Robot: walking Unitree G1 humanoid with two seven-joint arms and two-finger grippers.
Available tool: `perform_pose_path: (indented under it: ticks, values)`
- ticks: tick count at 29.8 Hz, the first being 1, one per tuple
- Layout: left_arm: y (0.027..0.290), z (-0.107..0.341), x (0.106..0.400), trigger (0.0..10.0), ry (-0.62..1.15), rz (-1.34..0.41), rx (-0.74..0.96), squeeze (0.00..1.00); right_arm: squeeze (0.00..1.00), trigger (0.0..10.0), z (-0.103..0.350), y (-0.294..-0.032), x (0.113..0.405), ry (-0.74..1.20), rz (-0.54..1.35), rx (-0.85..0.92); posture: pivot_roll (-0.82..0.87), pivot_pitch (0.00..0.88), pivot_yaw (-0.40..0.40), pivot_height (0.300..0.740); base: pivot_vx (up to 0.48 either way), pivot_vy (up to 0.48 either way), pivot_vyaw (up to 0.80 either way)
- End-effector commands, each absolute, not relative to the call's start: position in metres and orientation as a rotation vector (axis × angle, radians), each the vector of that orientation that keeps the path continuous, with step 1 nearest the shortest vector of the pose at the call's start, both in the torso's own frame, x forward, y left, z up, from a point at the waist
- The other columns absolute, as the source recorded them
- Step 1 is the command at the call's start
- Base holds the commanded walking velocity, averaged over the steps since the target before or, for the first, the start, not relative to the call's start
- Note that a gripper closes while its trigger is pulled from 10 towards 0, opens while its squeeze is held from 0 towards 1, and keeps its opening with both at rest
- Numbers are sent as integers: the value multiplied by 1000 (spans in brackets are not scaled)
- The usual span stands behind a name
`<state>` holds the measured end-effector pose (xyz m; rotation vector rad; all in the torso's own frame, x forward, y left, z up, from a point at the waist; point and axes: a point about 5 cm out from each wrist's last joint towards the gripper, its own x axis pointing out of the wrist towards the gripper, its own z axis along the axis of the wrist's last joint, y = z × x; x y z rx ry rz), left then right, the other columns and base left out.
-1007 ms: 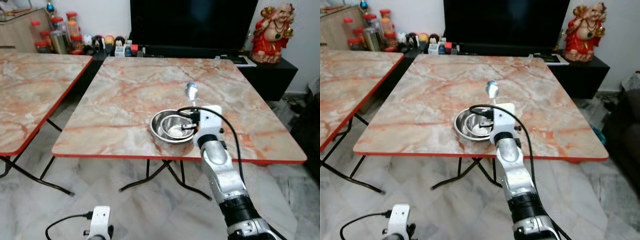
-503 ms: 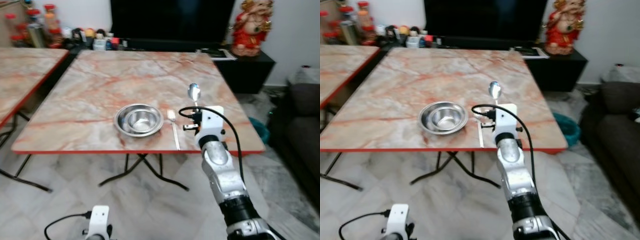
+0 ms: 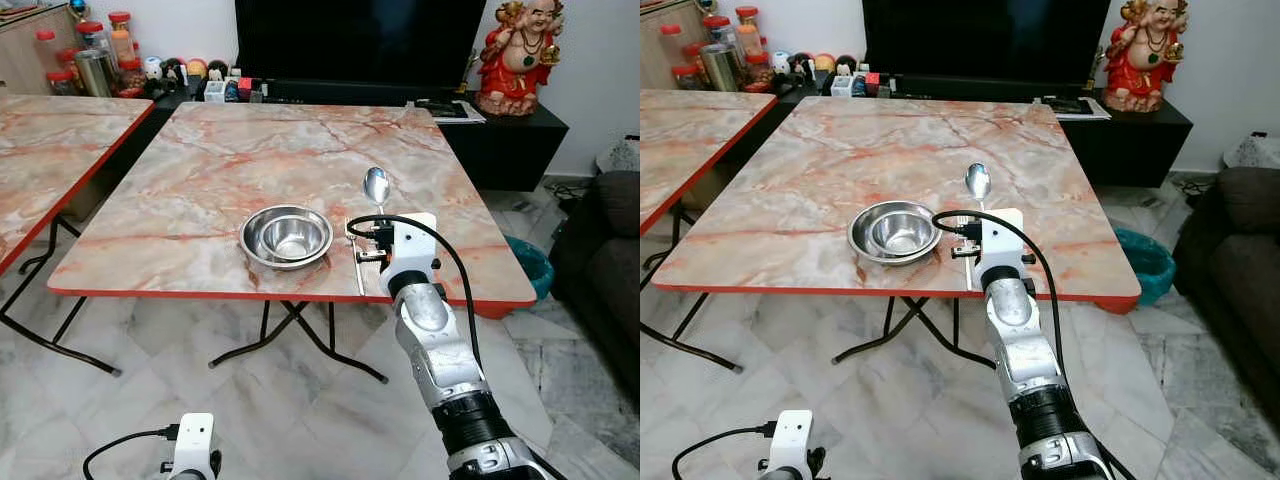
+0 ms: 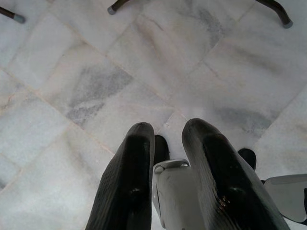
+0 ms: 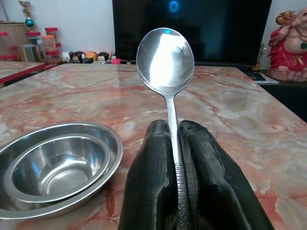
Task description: Setting the table
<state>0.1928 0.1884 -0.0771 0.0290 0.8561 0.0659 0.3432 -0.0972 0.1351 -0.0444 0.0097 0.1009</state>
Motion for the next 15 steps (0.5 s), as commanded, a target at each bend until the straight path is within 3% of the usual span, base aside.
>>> perform_pose_path:
  ticks: [1,5,15]
  values:
    - [188,-76,195,10000,852,60,33,0,0,10000,142,-94,346,-11,119,-35,36,0,-58,740,270,0,0]
    - [188,-76,195,10000,850,59,33,0,0,10000,144,-93,346,-22,126,-30,37,0,-60,740,273,0,-625]
    - [186,-76,195,10000,850,64,26,0,0,10000,144,-95,346,-26,118,-56,39,0,-68,740,292,0,0]
